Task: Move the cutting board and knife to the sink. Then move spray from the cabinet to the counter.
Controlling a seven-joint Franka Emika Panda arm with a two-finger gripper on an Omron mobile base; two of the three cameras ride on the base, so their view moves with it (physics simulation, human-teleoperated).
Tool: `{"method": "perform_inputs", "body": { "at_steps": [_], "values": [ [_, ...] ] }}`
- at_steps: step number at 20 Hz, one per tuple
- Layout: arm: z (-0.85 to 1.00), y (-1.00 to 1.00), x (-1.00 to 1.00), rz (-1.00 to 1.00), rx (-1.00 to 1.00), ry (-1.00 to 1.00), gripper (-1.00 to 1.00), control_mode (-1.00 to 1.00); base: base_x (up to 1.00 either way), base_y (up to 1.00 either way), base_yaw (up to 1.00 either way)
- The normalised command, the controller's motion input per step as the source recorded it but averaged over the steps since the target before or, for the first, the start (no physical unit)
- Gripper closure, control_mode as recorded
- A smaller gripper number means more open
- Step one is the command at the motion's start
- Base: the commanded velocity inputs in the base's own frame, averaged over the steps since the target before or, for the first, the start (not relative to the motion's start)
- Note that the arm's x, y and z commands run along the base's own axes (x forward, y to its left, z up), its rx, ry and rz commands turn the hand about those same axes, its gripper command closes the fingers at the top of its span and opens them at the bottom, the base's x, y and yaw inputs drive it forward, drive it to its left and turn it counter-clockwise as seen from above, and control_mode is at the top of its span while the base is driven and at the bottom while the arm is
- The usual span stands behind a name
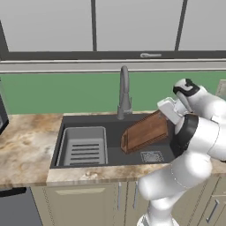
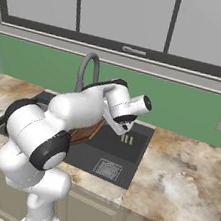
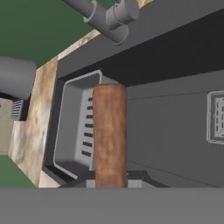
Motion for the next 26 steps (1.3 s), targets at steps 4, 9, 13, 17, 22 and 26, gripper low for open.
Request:
{"method": "perform_inputs", "body": {
  "at_steps": [4,9,13,17,22,26],
  "values": [
    [-0.27,0.12,0.25,0.01,0.01,0.07,1.0,-1.0,0.0,0.0,0.0],
    [-0.33,0.12,0.17,0.04,0.04,0.05,1.0,-1.0,0.0,0.0,0.0],
    [-0.28,0.08,0.26,0.03,0.03,0.0,1.0,-1.0,0.0,0.0,0.0],
    [-0.28,0.04,0.3,0.01,0.01,0.01,1.0,-1.0,0.0,0.0,0.0],
    [-0.3,0.0,0.31,0.0,0.0,0.0,1.0,-1.0,0.0,0.0,0.0],
    [-0.39,0.0,0.24,0.01,0.0,0.0,1.0,-1.0,0.0,0.0,0.0]
  ]
}}
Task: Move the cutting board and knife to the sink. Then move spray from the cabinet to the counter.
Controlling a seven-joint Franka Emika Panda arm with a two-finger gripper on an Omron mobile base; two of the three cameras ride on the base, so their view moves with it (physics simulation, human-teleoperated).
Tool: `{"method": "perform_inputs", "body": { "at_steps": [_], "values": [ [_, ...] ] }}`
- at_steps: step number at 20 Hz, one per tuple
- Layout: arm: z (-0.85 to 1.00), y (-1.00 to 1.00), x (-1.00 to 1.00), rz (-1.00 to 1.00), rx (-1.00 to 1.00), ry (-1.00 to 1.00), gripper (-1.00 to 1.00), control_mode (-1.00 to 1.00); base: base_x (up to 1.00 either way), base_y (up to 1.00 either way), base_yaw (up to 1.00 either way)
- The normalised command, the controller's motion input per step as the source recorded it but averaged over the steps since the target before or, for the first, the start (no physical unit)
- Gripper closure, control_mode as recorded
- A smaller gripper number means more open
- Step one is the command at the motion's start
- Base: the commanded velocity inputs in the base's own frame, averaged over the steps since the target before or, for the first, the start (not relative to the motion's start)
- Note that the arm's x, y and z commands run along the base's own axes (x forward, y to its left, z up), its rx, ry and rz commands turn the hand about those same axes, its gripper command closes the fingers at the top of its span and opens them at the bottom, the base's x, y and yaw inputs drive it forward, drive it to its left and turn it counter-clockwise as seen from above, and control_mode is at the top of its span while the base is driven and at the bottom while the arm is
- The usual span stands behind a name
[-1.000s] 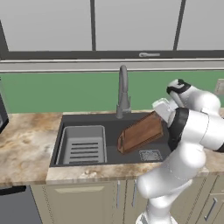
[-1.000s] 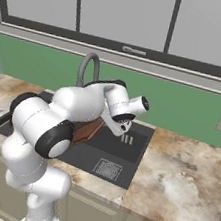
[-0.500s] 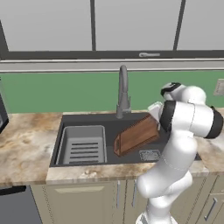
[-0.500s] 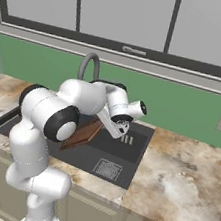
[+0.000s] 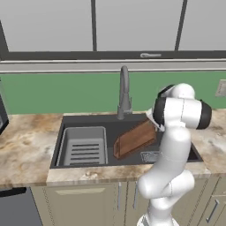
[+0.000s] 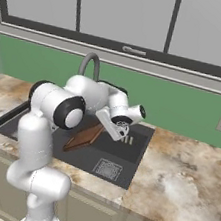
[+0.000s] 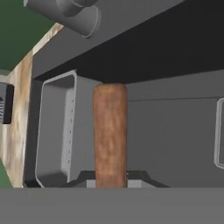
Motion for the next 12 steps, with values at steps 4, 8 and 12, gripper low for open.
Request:
{"method": "perform_inputs", "body": {
  "at_steps": [4,8,12],
  "values": [
    [-0.39,0.0,0.17,0.05,0.0,0.0,1.0,-1.0,0.0,0.0,0.0],
    [-0.37,0.01,0.2,0.05,0.0,0.0,1.0,-1.0,0.0,0.0,0.0],
    [-0.32,0.0,0.24,0.05,0.0,0.01,1.0,-1.0,0.0,0.0,0.0]
  ]
}}
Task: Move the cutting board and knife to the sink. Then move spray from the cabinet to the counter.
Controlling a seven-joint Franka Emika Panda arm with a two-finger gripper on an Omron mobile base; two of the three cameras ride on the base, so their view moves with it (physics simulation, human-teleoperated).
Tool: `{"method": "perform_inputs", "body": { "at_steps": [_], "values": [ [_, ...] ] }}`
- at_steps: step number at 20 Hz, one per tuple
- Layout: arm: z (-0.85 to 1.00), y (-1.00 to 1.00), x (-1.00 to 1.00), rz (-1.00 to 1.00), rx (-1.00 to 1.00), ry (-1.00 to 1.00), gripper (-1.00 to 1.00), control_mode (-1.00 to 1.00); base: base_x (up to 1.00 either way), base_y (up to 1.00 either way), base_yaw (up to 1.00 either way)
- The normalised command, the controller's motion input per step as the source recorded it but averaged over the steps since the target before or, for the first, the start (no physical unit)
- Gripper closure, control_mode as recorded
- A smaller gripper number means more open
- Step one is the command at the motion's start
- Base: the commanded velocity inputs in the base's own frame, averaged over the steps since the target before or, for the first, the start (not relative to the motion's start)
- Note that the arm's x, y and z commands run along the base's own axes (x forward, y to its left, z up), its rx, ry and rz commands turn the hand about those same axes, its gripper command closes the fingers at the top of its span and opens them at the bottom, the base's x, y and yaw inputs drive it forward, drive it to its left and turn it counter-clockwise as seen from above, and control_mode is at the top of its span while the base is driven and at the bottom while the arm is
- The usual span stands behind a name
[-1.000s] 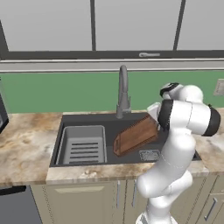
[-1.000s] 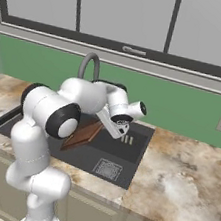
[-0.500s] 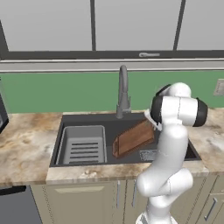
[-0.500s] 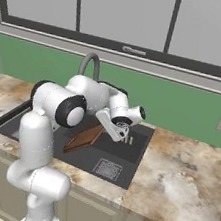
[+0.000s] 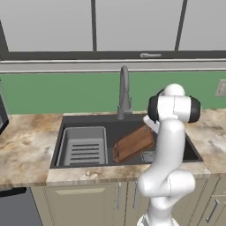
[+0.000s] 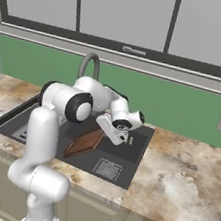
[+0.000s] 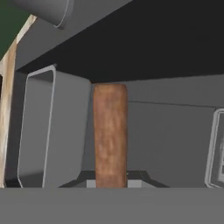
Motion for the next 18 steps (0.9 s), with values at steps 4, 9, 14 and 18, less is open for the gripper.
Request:
{"method": "perform_inputs", "body": {
  "at_steps": [4,9,14,18],
  "values": [
    [-0.3,0.0,0.23,0.04,0.0,0.0,1.0,-1.0,0.0,0.0,0.0],
    [-0.3,0.0,0.17,0.04,0.0,0.0,1.0,-1.0,0.0,0.0,0.0],
    [-0.27,0.0,0.1,0.02,0.0,0.0,1.0,-1.0,0.0,0.0,0.0],
    [-0.21,0.0,0.0,0.0,0.0,0.0,1.0,-1.0,0.0,0.0,0.0]
  ]
}}
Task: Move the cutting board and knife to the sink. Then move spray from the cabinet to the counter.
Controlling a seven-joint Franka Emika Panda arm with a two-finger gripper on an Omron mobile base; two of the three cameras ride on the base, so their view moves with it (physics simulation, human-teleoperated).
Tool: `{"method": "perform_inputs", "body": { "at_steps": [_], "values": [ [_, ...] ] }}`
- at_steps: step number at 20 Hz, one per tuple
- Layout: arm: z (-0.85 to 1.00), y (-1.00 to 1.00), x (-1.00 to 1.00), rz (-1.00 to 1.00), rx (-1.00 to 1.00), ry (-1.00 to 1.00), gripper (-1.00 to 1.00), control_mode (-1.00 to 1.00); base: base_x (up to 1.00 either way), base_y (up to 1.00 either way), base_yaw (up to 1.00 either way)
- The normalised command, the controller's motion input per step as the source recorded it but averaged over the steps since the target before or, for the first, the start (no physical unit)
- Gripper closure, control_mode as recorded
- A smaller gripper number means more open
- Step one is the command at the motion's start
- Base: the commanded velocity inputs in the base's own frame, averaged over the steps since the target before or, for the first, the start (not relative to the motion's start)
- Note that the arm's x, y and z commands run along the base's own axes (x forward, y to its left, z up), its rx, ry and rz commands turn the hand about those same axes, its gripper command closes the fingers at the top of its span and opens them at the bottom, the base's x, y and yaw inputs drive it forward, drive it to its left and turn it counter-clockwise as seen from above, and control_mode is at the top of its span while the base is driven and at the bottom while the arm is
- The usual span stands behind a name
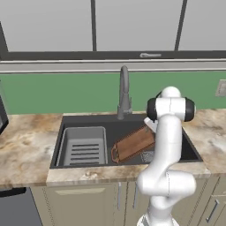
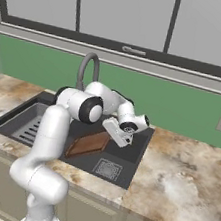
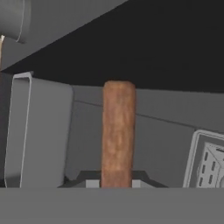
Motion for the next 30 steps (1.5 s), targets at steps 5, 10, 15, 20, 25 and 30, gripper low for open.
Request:
{"method": "perform_inputs", "body": {
  "at_steps": [5,10,15,20,25,30],
  "values": [
    [-0.14,0.0,-0.02,0.0,0.0,0.0,-1.0,-1.0,0.0,0.0,0.0],
    [-0.09,-0.01,0.0,0.0,-0.01,0.0,-1.0,-1.0,0.0,0.0,0.0],
    [-0.05,-0.03,0.0,0.0,-0.08,0.0,-1.0,-1.0,0.0,0.0,0.0],
    [-0.07,-0.07,0.0,0.0,-0.29,-0.01,-1.0,-1.0,0.0,0.0,0.0],
    [-0.04,-0.05,0.0,0.0,-0.38,0.0,-1.0,-1.0,0.0,0.0,0.0],
    [-0.02,-0.02,-0.05,0.0,-0.26,0.0,-1.0,-1.0,0.0,0.0,0.0]
  ]
}}
